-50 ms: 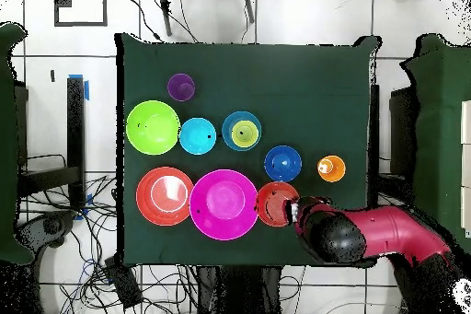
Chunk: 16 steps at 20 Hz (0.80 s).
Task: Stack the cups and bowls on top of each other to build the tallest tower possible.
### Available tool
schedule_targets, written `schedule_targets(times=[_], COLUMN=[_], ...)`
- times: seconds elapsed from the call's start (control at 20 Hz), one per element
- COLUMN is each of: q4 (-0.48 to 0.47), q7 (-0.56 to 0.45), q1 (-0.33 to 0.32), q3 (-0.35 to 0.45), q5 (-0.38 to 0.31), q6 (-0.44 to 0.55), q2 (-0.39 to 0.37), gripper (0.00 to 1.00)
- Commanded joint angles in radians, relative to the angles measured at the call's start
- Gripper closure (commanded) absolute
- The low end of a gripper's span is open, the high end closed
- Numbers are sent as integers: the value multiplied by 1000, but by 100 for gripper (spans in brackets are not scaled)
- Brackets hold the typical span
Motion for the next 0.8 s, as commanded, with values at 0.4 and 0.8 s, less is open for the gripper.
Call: schedule_targets(times=[0.4,0.8], q4=[-61,-70], q7=[-70,-47], q1=[98,118], q3=[-4,-19], q5=[51,47], q6=[106,94], q2=[31,44], gripper=[100,100])
